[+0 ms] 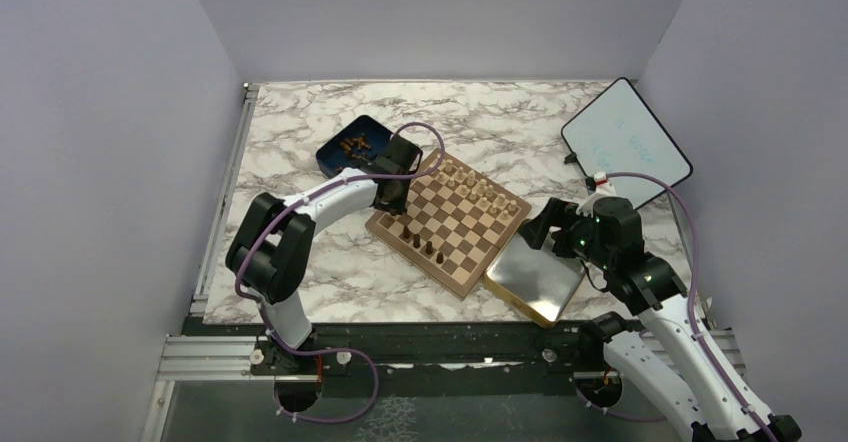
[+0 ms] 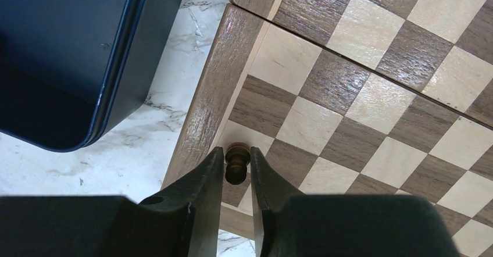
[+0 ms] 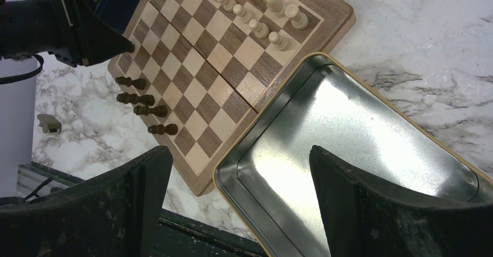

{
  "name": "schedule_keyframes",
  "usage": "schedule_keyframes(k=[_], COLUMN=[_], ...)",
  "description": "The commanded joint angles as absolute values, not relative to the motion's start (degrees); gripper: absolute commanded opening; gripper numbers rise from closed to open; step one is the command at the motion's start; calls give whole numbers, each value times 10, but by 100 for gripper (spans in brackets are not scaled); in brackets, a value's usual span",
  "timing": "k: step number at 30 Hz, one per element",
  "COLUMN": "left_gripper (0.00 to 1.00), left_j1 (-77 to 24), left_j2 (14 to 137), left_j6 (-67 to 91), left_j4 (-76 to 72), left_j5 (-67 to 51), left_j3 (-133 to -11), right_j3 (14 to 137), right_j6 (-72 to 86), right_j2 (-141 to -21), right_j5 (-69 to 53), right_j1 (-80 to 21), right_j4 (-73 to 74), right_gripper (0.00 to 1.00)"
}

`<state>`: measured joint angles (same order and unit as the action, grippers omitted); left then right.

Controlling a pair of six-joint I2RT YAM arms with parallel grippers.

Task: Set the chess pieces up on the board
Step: Place the chess piece on the chessboard.

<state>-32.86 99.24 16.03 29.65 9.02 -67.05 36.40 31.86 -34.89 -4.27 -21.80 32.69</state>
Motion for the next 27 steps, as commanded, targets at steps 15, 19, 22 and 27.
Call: schedule_keyframes(k=[15,19,22,27], left_gripper=[38,39,41,42], left_j1=[-331,-330,-330,-322], left_j2=[973,963,955,944], left_j6=[159,157,152,135], left_j4=[303,311,317,320], left_j5=[102,111,125,169], left_j3=[-703,-719,-732,-755], right_j3=[367,368,367,368], right_j6=[311,310,309,307], right_j2=[-342,-341,-342,-345], right_j5=[-37,-37,-39,-40], right_j1=[-221,-220,-221,-221], right_j4=[322,322,321,321], right_gripper=[94,94,94,94])
